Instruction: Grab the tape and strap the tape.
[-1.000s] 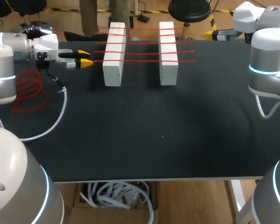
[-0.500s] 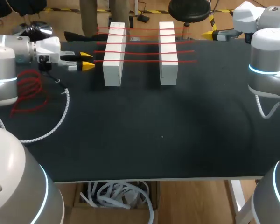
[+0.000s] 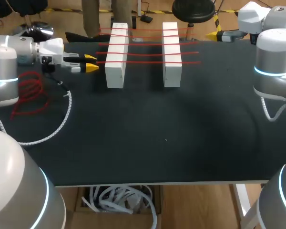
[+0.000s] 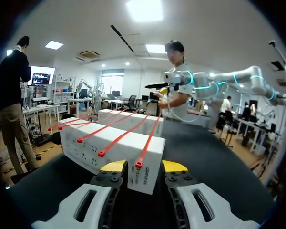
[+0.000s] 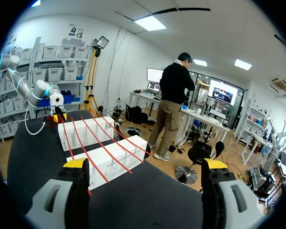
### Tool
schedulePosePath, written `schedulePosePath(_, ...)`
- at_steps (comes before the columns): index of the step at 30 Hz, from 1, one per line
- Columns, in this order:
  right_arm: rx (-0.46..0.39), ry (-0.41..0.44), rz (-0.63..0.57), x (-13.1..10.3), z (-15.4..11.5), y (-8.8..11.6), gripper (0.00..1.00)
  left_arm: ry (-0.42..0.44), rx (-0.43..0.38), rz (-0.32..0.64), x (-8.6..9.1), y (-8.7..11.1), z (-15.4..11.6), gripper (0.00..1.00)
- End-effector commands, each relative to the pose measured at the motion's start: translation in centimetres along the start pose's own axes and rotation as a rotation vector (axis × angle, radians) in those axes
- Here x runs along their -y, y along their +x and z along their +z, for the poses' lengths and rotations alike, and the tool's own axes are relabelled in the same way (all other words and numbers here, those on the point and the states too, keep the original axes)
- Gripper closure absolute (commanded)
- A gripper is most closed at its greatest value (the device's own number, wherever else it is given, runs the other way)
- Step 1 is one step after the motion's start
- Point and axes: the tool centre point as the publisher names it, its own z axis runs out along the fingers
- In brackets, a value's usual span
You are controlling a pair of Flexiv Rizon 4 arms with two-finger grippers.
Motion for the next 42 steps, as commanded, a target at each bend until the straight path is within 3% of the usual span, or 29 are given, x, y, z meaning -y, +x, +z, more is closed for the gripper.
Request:
schedulePosePath(1, 0.000, 0.000, 0.000, 0.00, 0.00, 0.00, 0.00, 0.002, -0.012, 0.005, 0.02, -0.36, 0.06, 0.65)
schedulePosePath(3, 0.000, 0.000, 0.000, 0.00, 0.00, 0.00, 0.00, 0.000, -0.015, 0.005, 0.00, -0.38, 0.04, 0.70)
schedulePosePath(6, 0.000, 0.000, 0.000, 0.00, 0.00, 0.00, 0.00, -0.004, -0.017, 0.005, -0.08, -0.49, -0.05, 0.70)
schedulePosePath(7, 0.000, 0.000, 0.000, 0.00, 0.00, 0.00, 0.00, -0.004, -0.019, 0.006, -0.09, -0.51, -0.06, 0.75)
schedulePosePath(8, 0.000, 0.000, 0.000, 0.00, 0.00, 0.00, 0.00, -0.003, -0.019, 0.006, -0.07, -0.54, -0.08, 0.89)
schedulePosePath(9, 0.000, 0.000, 0.000, 0.00, 0.00, 0.00, 0.00, -0.002, -0.018, 0.006, -0.05, -0.56, -0.08, 0.90)
schedulePosePath(11, 0.000, 0.000, 0.000, 0.00, 0.00, 0.00, 0.00, -0.001, -0.018, 0.007, -0.02, -0.58, -0.06, 0.84)
schedulePosePath(14, 0.000, 0.000, 0.000, 0.00, 0.00, 0.00, 0.00, 0.002, -0.020, 0.008, 0.05, -0.61, -0.02, 0.94)
schedulePosePath(16, 0.000, 0.000, 0.000, 0.00, 0.00, 0.00, 0.00, 0.004, -0.022, 0.005, 0.06, -0.61, 0.00, 0.89)
schedulePosePath(20, 0.000, 0.000, 0.000, 0.00, 0.00, 0.00, 0.00, 0.004, -0.022, 0.006, 0.07, -0.62, -0.01, 0.91)
schedulePosePath(21, 0.000, 0.000, 0.000, 0.00, 0.00, 0.00, 0.00, 0.004, -0.022, 0.007, 0.07, -0.62, -0.01, 1.00)
schedulePosePath(24, 0.000, 0.000, 0.000, 0.00, 0.00, 0.00, 0.00, 0.004, -0.023, 0.006, 0.07, -0.57, -0.06, 1.00)
schedulePosePath(26, 0.000, 0.000, 0.000, 0.00, 0.00, 0.00, 0.00, 0.006, -0.024, 0.007, 0.10, -0.47, -0.08, 0.86)
schedulePosePath(27, 0.000, 0.000, 0.000, 0.00, 0.00, 0.00, 0.00, 0.007, -0.025, 0.007, 0.11, -0.42, -0.09, 0.73)
schedulePosePath(32, 0.000, 0.000, 0.000, 0.00, 0.00, 0.00, 0.00, 0.014, -0.015, -0.006, 0.06, -0.30, -0.03, 0.60)
schedulePosePath(38, 0.000, 0.000, 0.000, 0.00, 0.00, 0.00, 0.00, 0.020, -0.014, -0.004, 0.15, -0.04, 0.38, 0.72)
schedulePosePath(40, 0.000, 0.000, 0.000, 0.00, 0.00, 0.00, 0.00, 0.023, -0.014, -0.003, 0.21, -0.02, 0.52, 0.88)
schedulePosePath(42, 0.000, 0.000, 0.000, 0.00, 0.00, 0.00, 0.00, 0.026, -0.013, -0.003, 0.28, 0.00, 0.57, 0.83)
